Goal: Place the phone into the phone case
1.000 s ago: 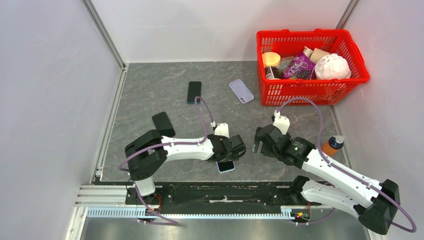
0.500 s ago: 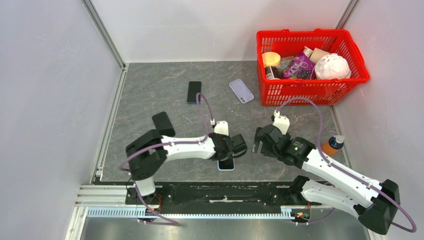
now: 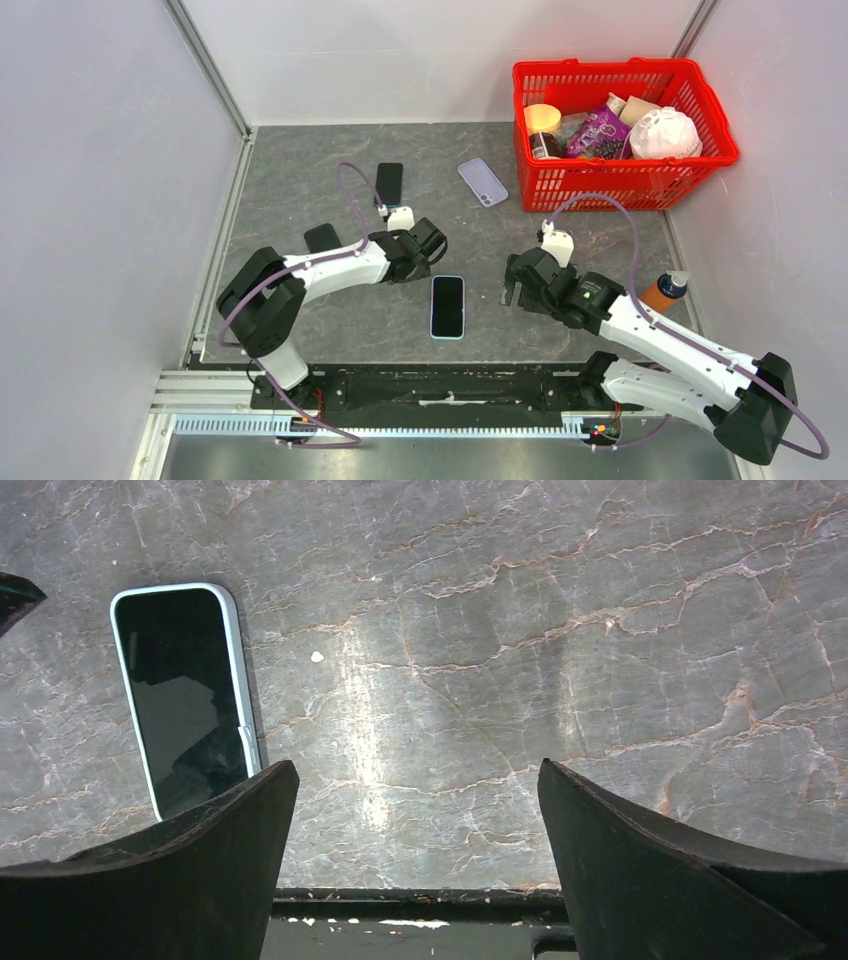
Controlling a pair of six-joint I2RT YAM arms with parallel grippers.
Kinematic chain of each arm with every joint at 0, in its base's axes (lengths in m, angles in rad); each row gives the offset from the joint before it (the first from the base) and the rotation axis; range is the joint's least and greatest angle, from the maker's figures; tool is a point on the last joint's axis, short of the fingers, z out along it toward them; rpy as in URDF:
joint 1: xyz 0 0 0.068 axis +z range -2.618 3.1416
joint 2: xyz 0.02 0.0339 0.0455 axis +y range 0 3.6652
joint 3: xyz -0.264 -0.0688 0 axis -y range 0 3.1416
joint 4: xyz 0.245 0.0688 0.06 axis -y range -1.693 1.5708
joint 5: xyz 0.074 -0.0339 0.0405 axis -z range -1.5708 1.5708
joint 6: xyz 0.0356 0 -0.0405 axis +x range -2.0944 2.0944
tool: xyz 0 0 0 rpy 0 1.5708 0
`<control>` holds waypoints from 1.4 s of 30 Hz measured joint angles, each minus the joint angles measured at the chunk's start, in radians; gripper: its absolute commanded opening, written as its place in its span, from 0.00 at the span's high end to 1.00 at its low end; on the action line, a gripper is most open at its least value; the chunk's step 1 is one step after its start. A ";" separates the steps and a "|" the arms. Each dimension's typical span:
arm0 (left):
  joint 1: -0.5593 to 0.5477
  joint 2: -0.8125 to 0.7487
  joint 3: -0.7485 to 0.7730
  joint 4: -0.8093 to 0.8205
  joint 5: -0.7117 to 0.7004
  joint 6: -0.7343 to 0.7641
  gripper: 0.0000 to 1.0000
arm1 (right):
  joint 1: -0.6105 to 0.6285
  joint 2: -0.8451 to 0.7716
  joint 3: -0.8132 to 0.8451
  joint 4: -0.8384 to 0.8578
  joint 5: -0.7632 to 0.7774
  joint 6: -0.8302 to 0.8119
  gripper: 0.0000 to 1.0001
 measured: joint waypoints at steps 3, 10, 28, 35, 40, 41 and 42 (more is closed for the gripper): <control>-0.023 -0.036 -0.014 0.044 0.036 0.045 0.15 | 0.000 0.000 0.000 0.006 -0.003 0.000 0.03; -0.183 -0.057 -0.016 0.080 0.079 0.074 0.11 | -0.003 -0.020 -0.004 0.004 0.000 0.000 0.03; -0.328 0.055 0.080 -0.009 0.081 0.081 0.08 | -0.007 -0.067 -0.004 -0.032 0.019 0.000 0.03; -0.336 0.073 0.093 -0.038 0.068 0.081 0.07 | -0.007 -0.065 -0.004 -0.032 0.019 0.000 0.03; -0.339 0.100 0.097 -0.042 0.068 0.081 0.07 | -0.007 -0.065 -0.004 -0.032 0.018 0.000 0.03; -0.341 0.105 0.097 -0.042 0.068 0.081 0.07 | -0.007 -0.065 -0.004 -0.032 0.018 0.000 0.03; -0.342 0.108 0.097 -0.041 0.068 0.081 0.07 | -0.007 -0.065 -0.004 -0.032 0.018 0.000 0.03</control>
